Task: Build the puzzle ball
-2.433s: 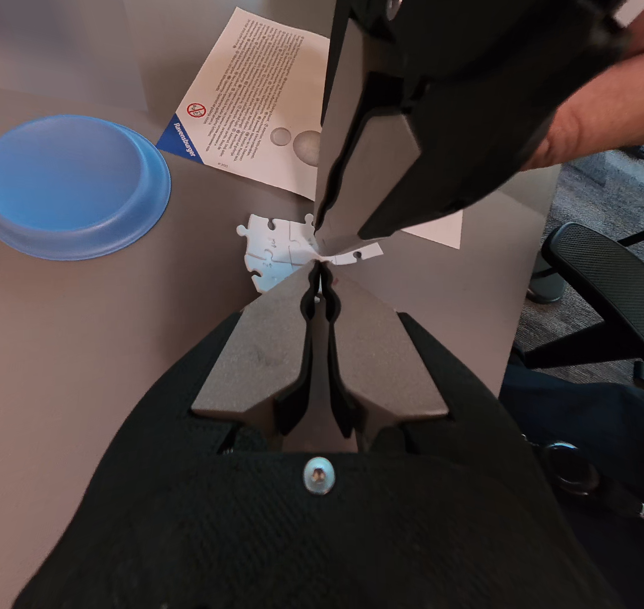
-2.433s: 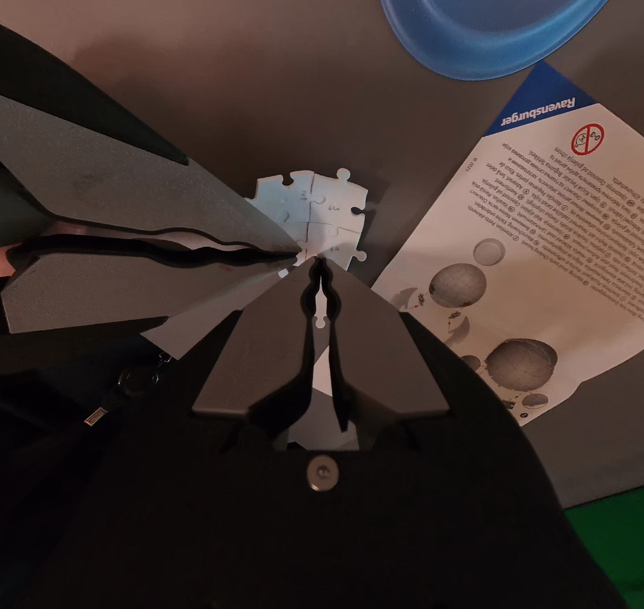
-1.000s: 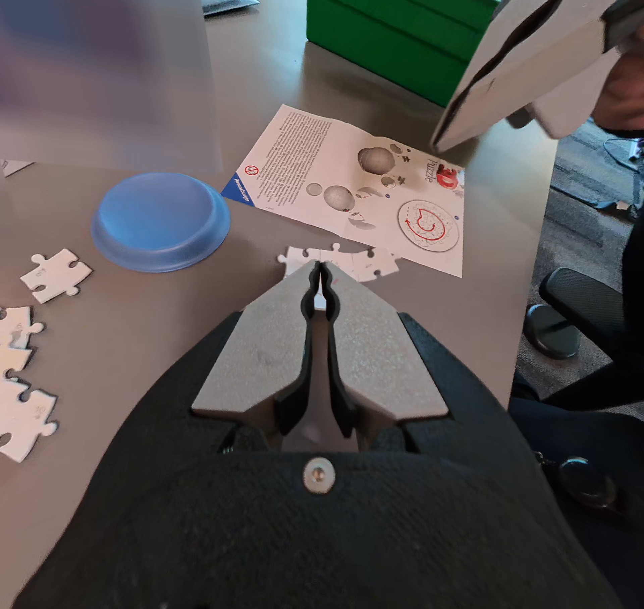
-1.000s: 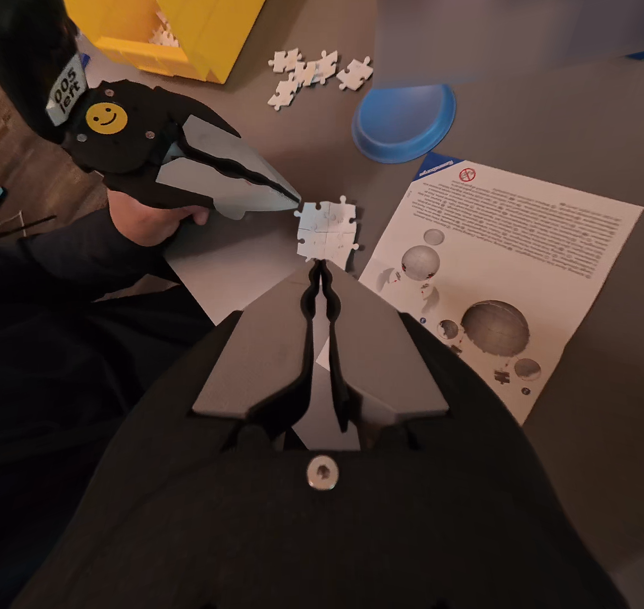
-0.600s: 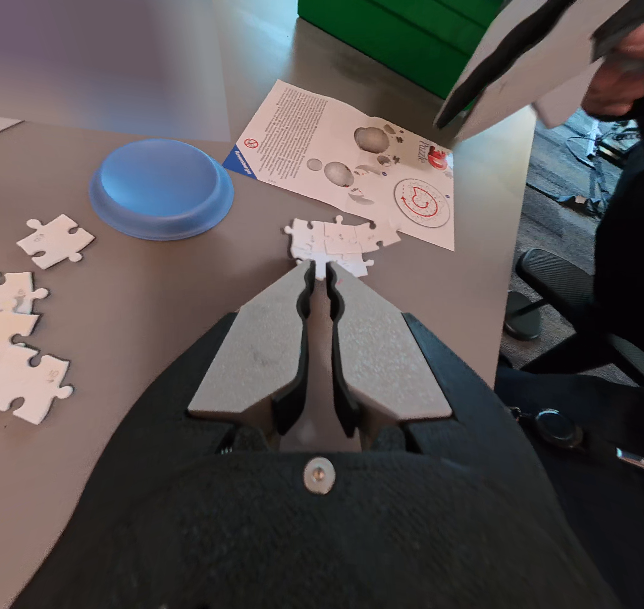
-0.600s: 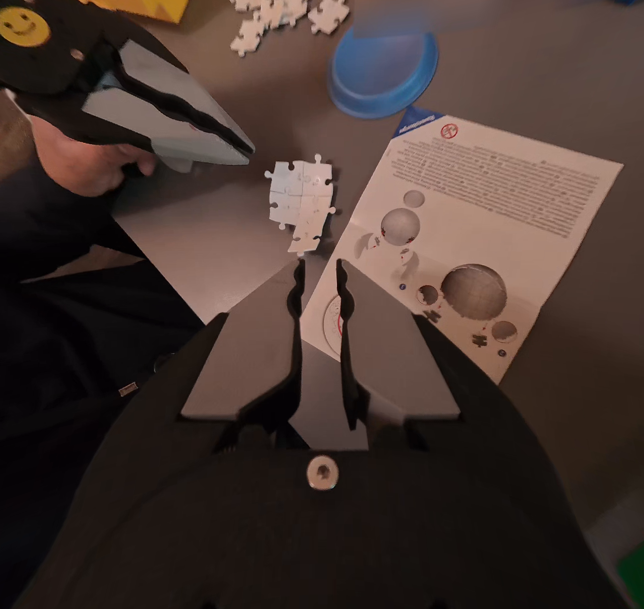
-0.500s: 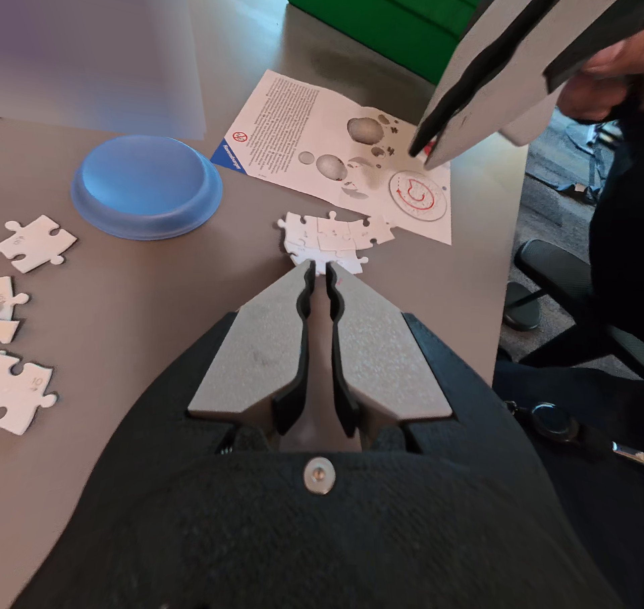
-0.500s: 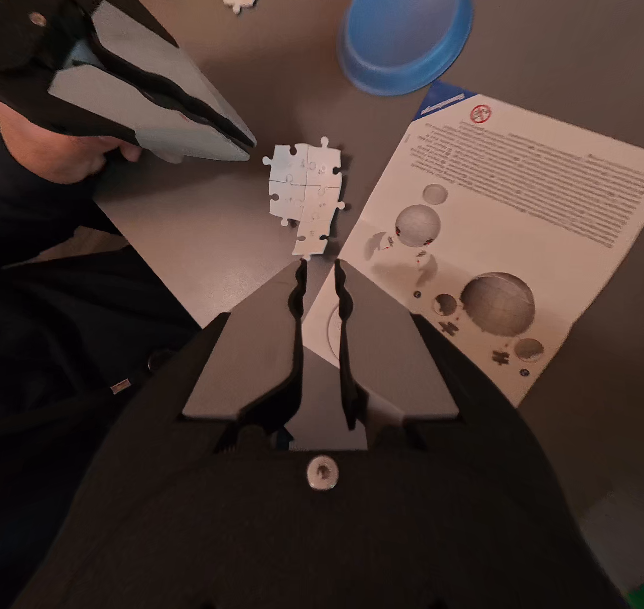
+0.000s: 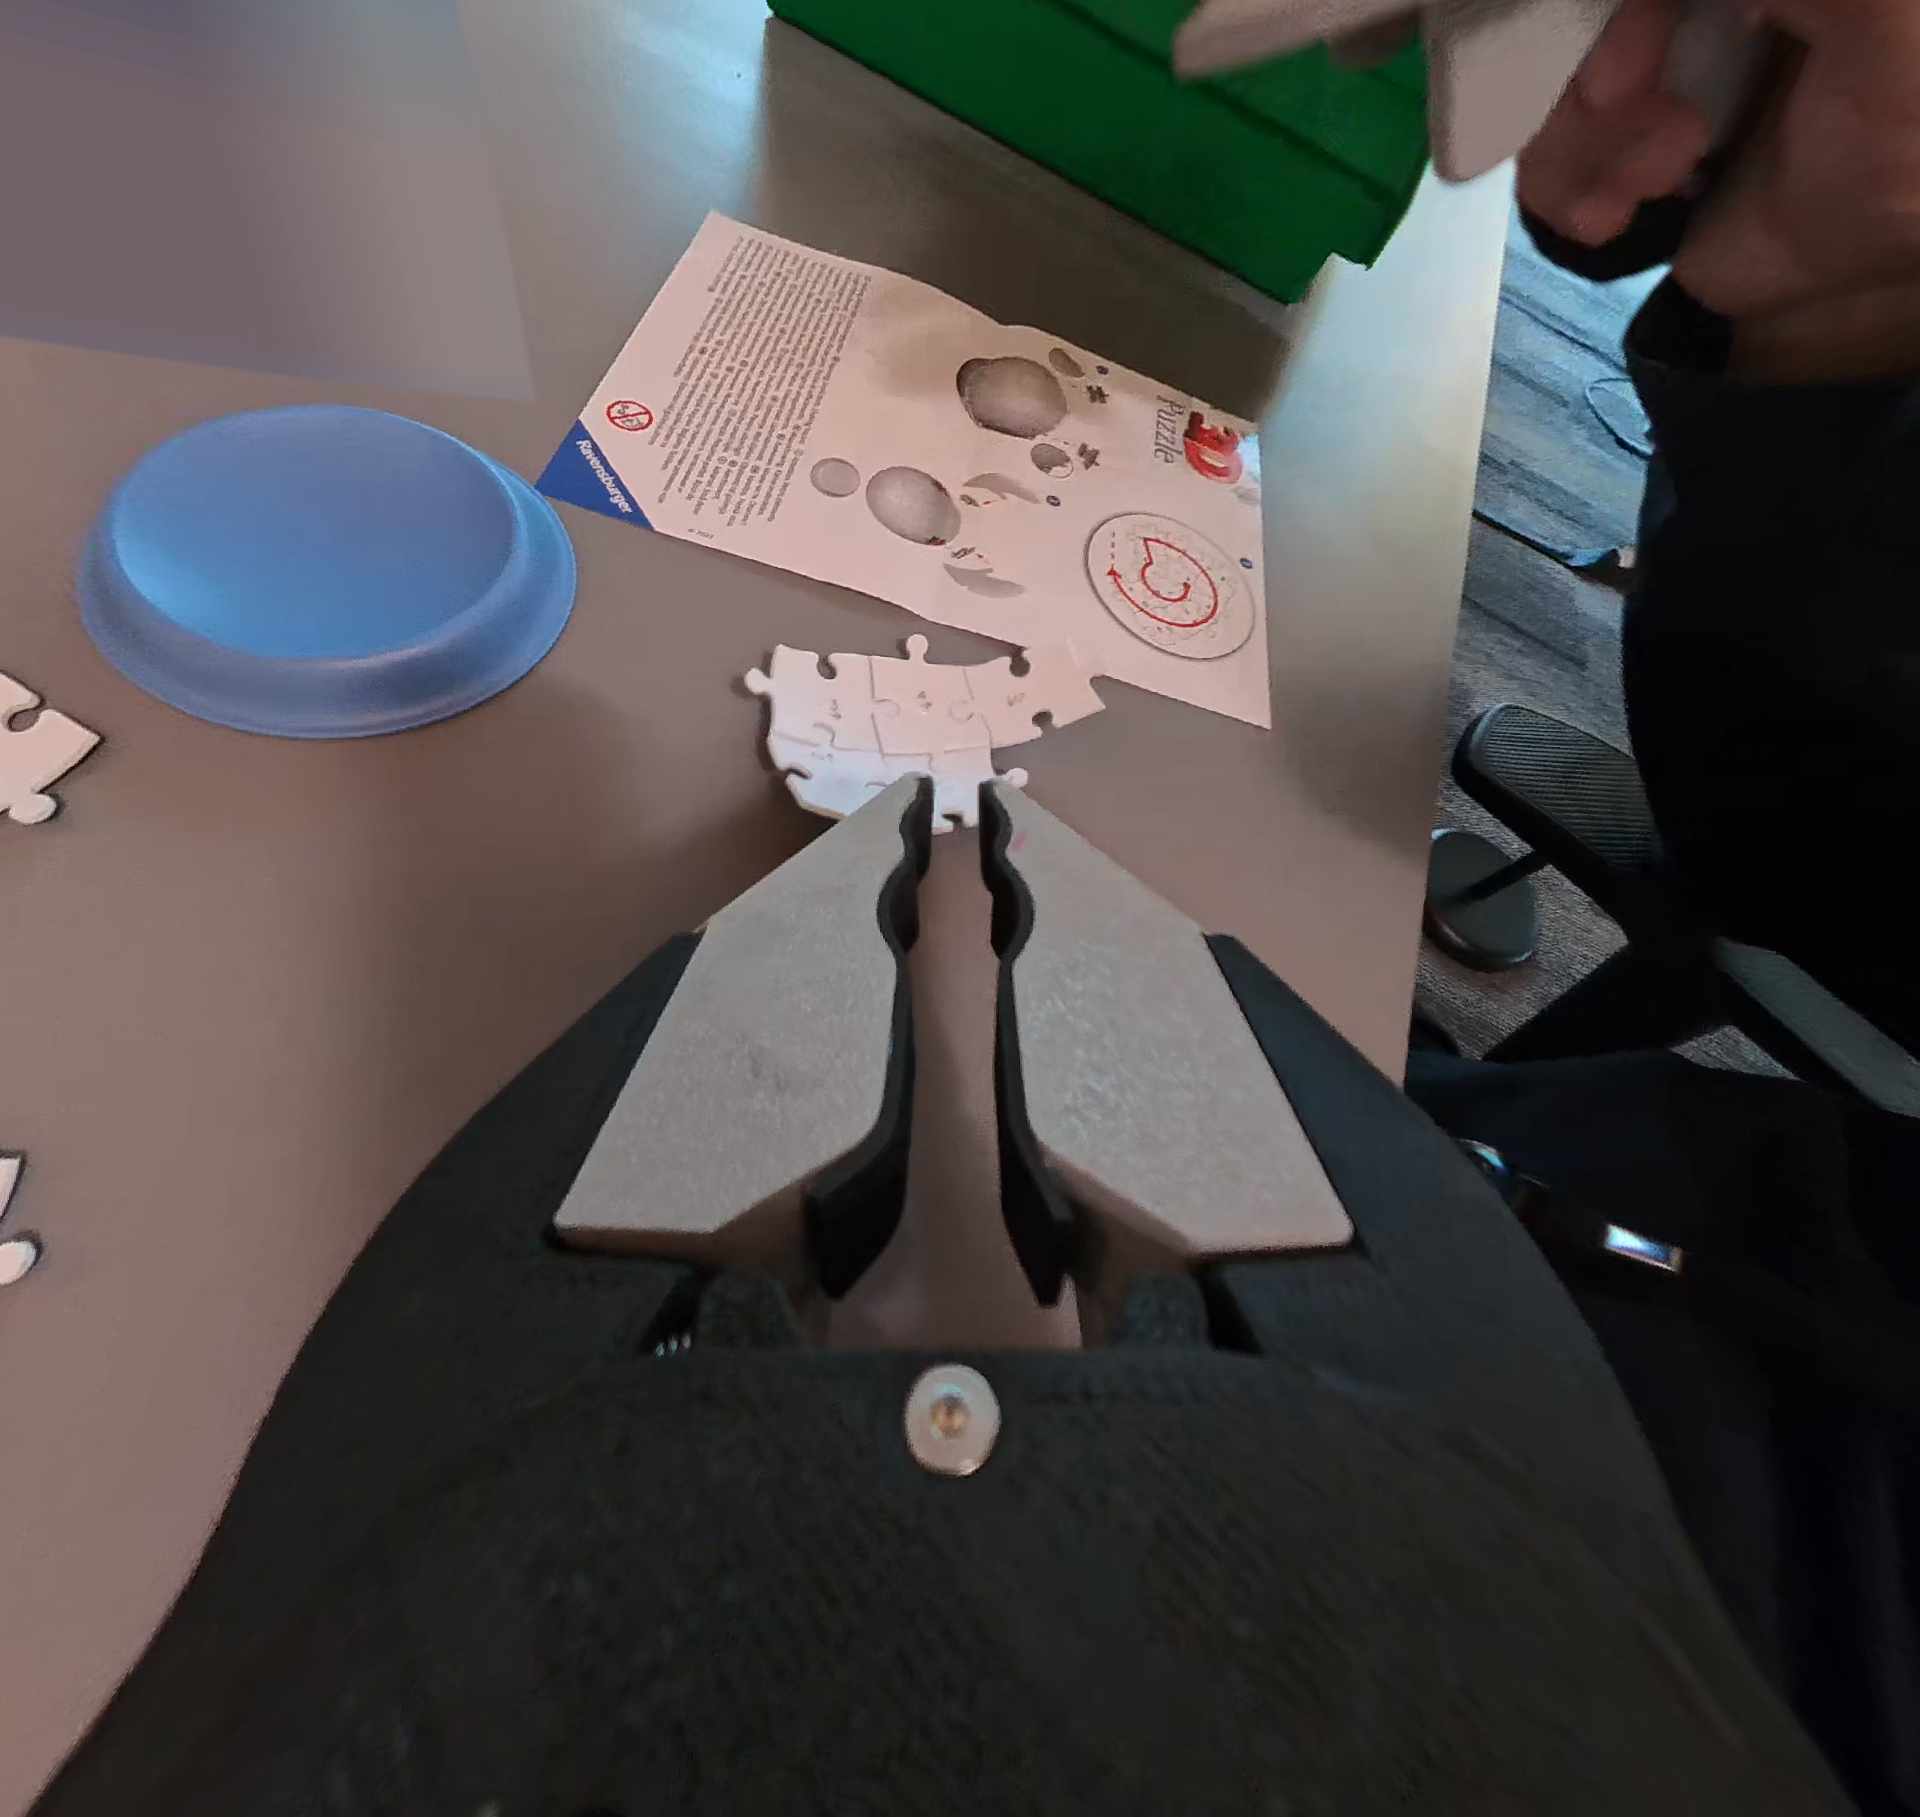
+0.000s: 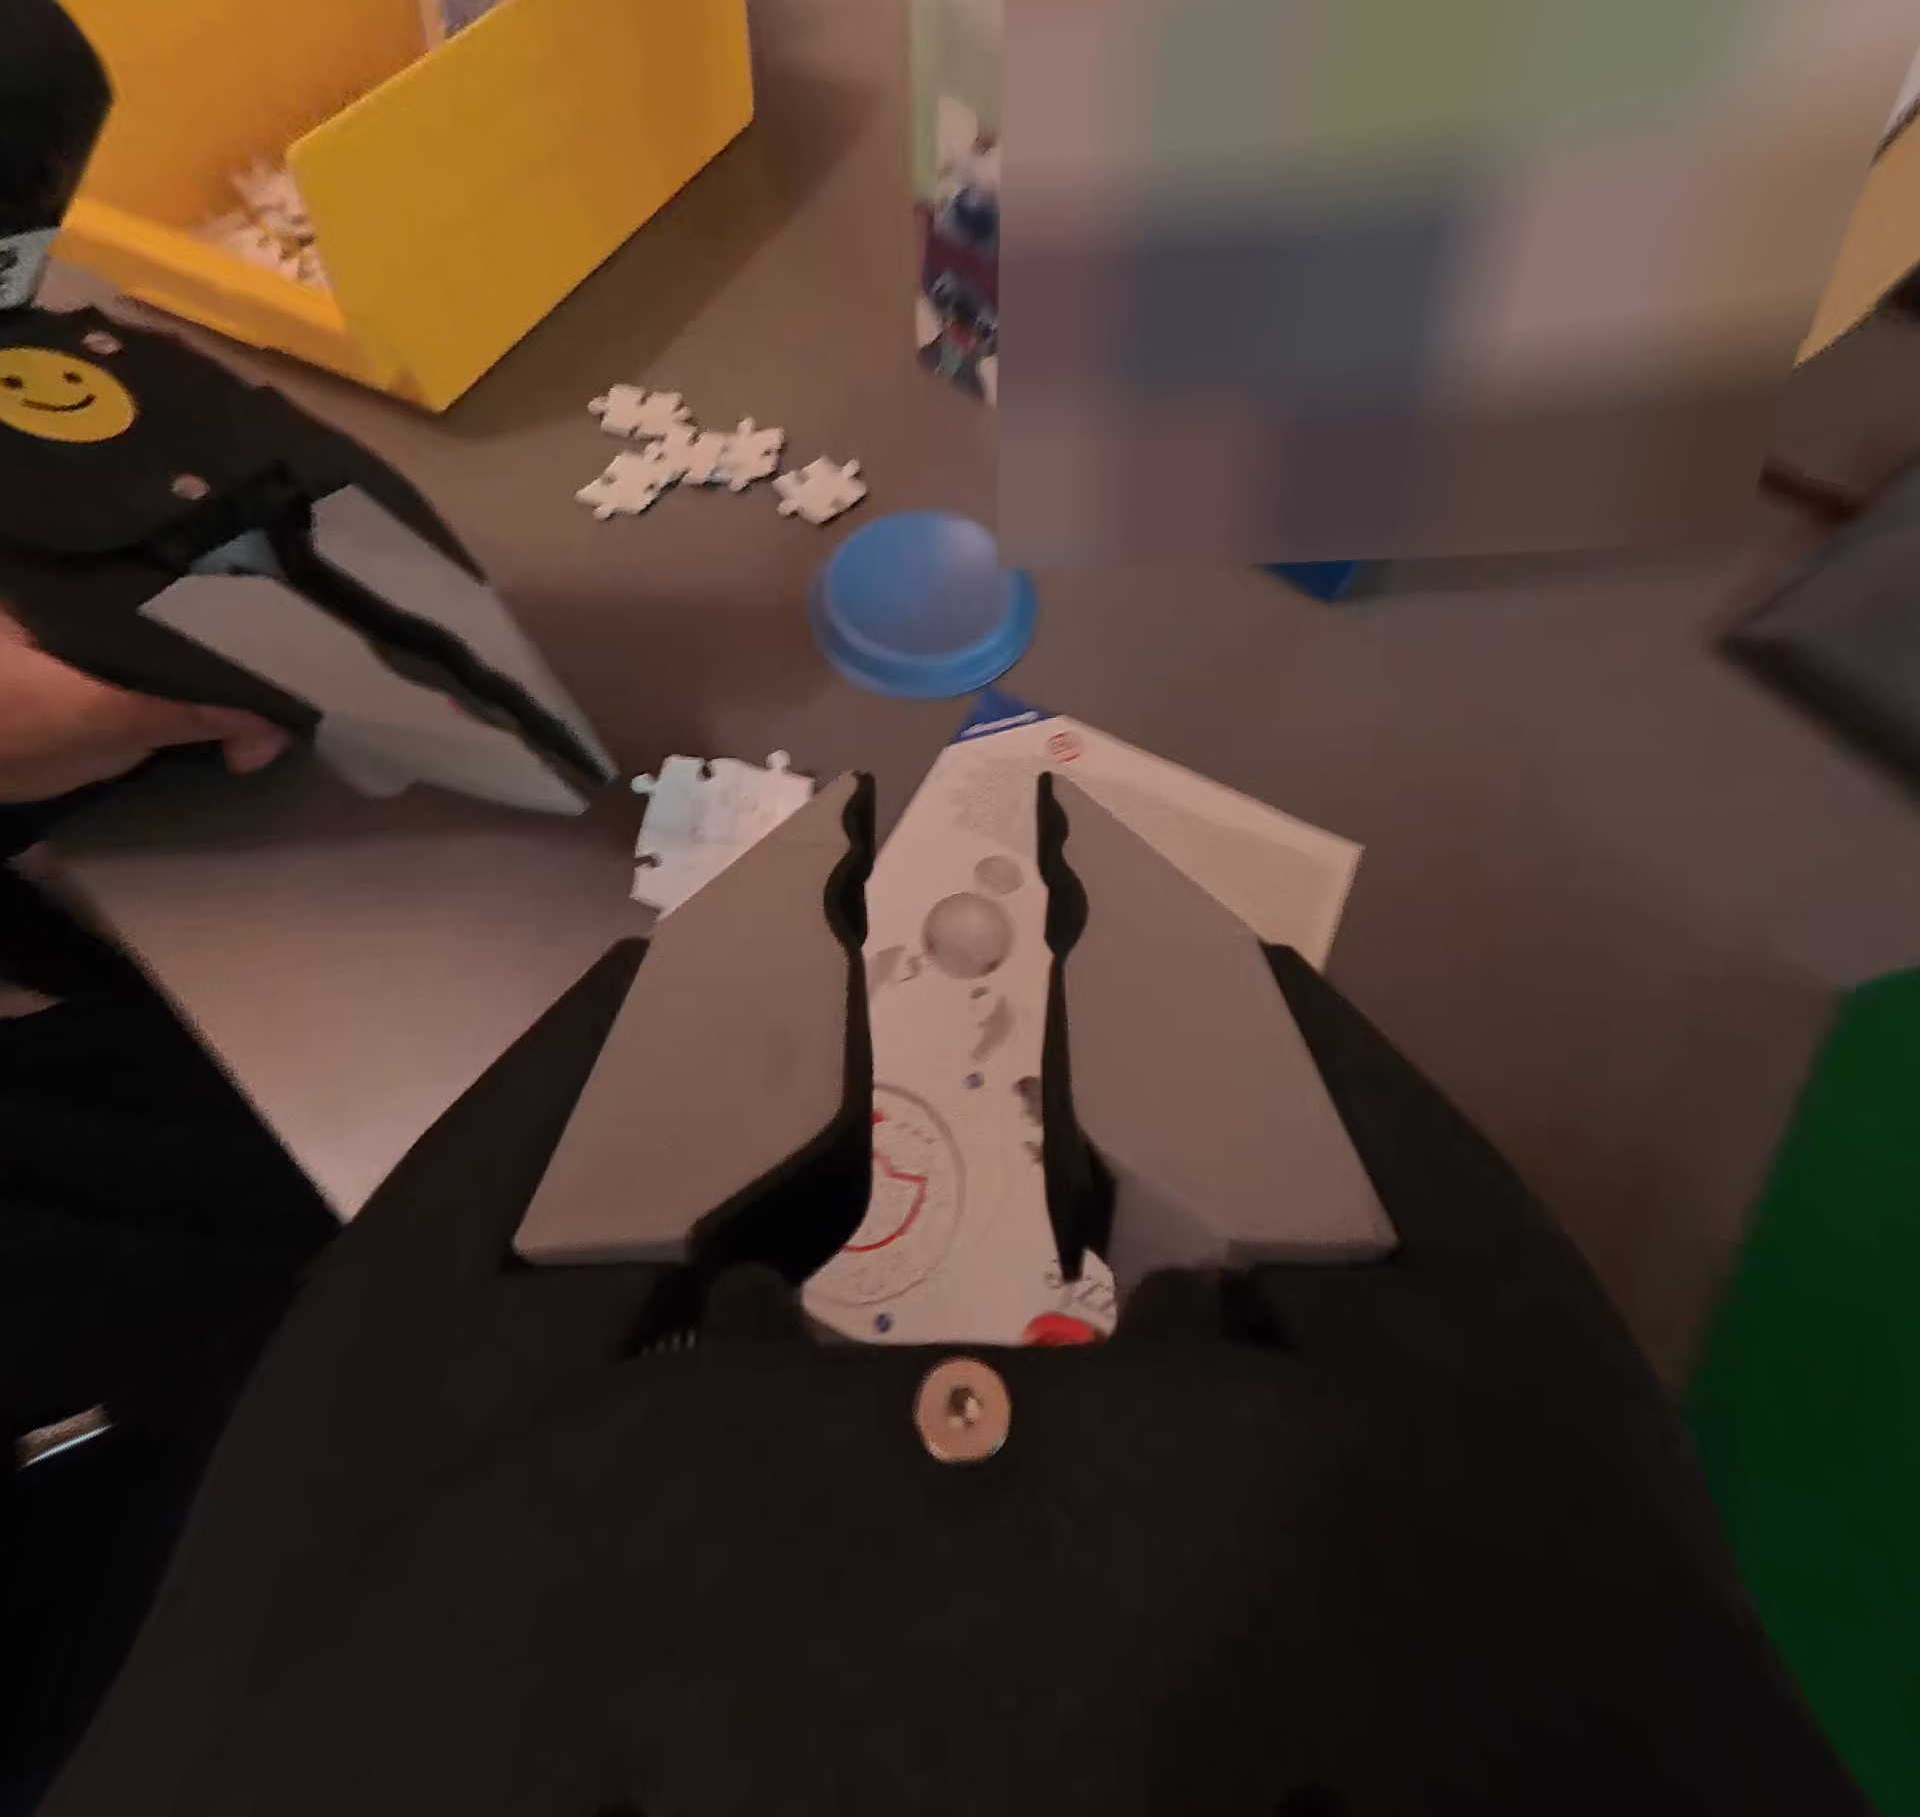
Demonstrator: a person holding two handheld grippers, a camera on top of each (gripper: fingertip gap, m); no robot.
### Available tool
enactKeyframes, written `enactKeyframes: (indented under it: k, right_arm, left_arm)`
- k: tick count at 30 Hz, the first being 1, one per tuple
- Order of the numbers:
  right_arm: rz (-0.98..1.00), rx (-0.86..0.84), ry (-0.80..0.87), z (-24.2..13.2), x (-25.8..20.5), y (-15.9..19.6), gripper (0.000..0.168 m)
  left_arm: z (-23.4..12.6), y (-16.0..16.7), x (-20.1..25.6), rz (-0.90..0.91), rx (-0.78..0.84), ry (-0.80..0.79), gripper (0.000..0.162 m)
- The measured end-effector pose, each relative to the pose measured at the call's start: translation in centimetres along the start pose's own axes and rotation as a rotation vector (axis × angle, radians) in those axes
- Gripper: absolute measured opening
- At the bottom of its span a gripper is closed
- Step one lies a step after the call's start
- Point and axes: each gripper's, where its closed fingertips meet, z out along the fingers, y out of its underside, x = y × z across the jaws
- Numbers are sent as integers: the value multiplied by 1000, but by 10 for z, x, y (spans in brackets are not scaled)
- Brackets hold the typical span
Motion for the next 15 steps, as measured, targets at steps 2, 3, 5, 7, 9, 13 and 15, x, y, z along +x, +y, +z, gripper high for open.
enactKeyframes:
  k: [2, 3, 5, 7, 9, 13, 15]
  right_arm:
    - [-35, 61, 89, -8, 21, -8, 37]
    - [-50, 81, 124, -10, 30, -10, 42]
    - [-73, 112, 166, -11, 43, -12, 50]
    - [-70, 121, 191, -8, 54, -11, 54]
    - [-53, 117, 186, -3, 60, -8, 56]
    - [-12, 113, 145, 11, 68, -1, 56]
    - [-2, 114, 140, 17, 73, 2, 56]
  left_arm:
    - [0, 2, 2, -2, -5, 14, 8]
    - [-1, 2, 3, 0, -5, 22, 8]
    - [-3, 5, 4, -1, -10, 35, 9]
    - [-4, 8, 4, -16, -18, 49, 10]
    - [-6, 9, 3, -38, -18, 70, 11]
    - [-10, 6, 6, -57, 2, 107, 12]
    - [-11, 4, 7, -41, 14, 101, 12]
